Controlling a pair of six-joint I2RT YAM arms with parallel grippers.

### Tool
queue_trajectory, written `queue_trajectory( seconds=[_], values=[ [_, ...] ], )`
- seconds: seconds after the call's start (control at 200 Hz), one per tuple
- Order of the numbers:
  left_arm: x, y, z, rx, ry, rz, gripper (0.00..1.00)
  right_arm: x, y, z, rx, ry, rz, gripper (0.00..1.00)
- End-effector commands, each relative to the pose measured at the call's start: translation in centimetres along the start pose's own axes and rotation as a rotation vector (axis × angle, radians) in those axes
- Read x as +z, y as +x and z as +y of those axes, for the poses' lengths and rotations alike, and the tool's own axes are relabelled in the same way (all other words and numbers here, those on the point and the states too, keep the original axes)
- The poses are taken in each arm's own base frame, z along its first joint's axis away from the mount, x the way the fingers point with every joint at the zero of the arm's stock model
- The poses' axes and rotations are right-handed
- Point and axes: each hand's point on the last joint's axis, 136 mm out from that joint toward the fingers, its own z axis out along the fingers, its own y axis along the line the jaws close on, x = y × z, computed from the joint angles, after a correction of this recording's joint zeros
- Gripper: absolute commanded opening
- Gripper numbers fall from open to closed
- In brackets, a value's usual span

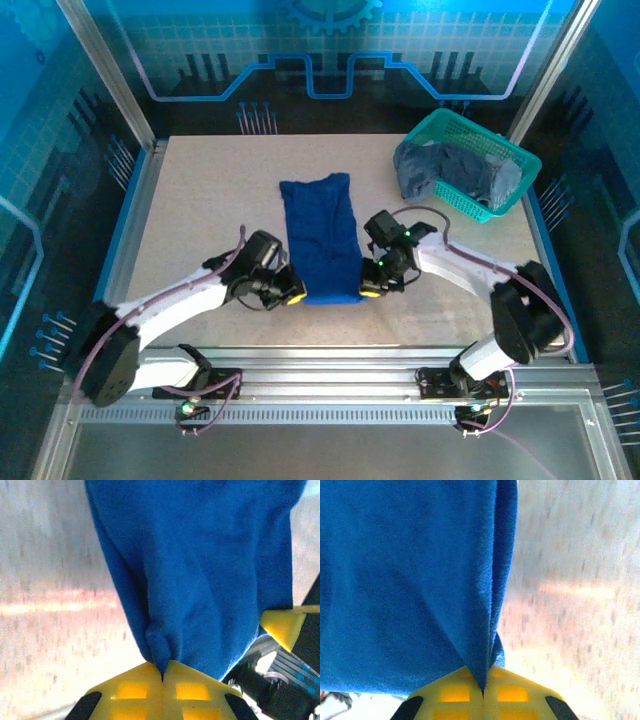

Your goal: Fold and stack the t-shirts

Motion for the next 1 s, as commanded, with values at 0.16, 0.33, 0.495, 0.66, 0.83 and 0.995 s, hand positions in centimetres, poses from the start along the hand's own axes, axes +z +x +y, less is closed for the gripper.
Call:
queue_trajectory(
  seconds=[0.16, 0.33, 0.495, 0.66, 0.83, 0.995],
  values=[
    [-6.8, 5.1, -2.1, -0.082, 0.162, -0.005, 0.00, -6.9, 7.7, 1.3, 0.039, -0.128, 0.101, 0.00],
    [-10.1, 3.1, -4.5, -0.134, 0.245, -0.152, 0.00, -10.3, 5.9, 4.1, 0.062, -0.184, 0.070, 0.00],
    [-10.4, -0.4, -5.5, -0.232, 0.241, -0.216, 0.00, -11.1, 1.6, 5.8, 0.120, -0.197, 0.048, 0.00],
    [-9.4, -5.2, -4.8, -0.388, 0.201, -0.220, 0.00, -10.0, -4.1, 6.5, 0.199, -0.214, 0.041, 0.00],
    [-8.6, -10.6, -5.0, -0.434, 0.197, -0.234, 0.00, -8.8, -10.7, 7.7, 0.212, -0.198, 0.025, 0.00],
    [-6.3, -17.0, -4.9, -0.457, 0.213, -0.211, 0.07, -5.7, -16.8, 7.8, 0.242, -0.188, 0.022, 0.03]
  ],
)
